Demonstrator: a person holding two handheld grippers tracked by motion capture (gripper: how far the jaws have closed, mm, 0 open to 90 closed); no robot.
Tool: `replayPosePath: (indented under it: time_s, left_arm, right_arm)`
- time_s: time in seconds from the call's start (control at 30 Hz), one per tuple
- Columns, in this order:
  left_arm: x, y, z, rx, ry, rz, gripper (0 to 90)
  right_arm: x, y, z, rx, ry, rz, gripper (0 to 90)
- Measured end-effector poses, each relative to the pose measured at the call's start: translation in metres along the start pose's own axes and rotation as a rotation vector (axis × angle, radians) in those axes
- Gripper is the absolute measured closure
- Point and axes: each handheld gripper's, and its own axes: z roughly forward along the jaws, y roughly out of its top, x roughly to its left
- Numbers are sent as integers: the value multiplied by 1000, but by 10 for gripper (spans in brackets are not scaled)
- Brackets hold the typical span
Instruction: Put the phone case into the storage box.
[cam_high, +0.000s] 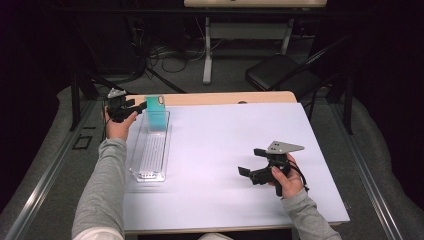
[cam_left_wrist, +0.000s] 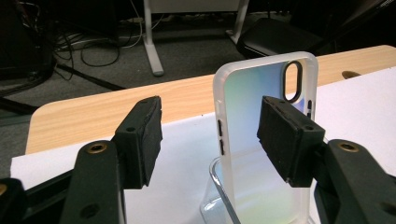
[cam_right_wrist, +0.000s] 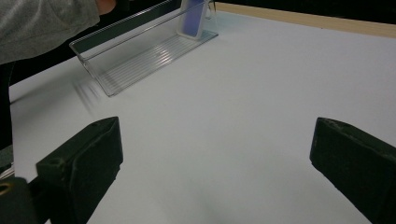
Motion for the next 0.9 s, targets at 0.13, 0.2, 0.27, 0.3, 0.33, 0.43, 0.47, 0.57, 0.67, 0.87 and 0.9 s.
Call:
replayPosePath:
  time_s: [0.13, 0.2, 0.27, 0.3, 0.33, 0.43, 0.47, 0.57, 0.67, 0.87, 0.9]
  left_arm:
    - [0, 1, -2, -2, 7, -7, 381]
    - [1, 1, -3, 5, 8, -11, 380]
    - [1, 1, -3, 7, 7, -23, 379]
    - [0, 1, -3, 2, 5, -25, 380]
    - [0, 2, -4, 7, 9, -27, 380]
    - [-1, 2, -4, 14, 25, -19, 379]
    - [-1, 2, -4, 15, 25, -21, 379]
    - [-2, 3, -4, 20, 33, -18, 373]
    - [-3, 3, -5, 28, 42, -7, 363]
    - [-3, 6, -10, 25, 52, -5, 307]
    - [-3, 6, -11, 23, 52, -5, 302]
  right_arm:
    - [0, 0, 0, 2, 0, 0, 21]
    - [0, 0, 0, 0, -1, -1, 21]
    - [0, 0, 0, 2, -1, -2, 21]
    - [0, 0, 0, -2, -1, 0, 21]
    - [0, 0, 1, -2, -1, -2, 21]
    - [0, 0, 1, -3, -1, -3, 22]
    - [0, 0, 1, -3, 1, -3, 22]
    - [0, 0, 1, -4, 0, -4, 22]
    - [0, 0, 0, -1, -2, -2, 22]
    - [0, 0, 0, -1, -2, -1, 22]
    - [0, 0, 0, -2, -1, 0, 22]
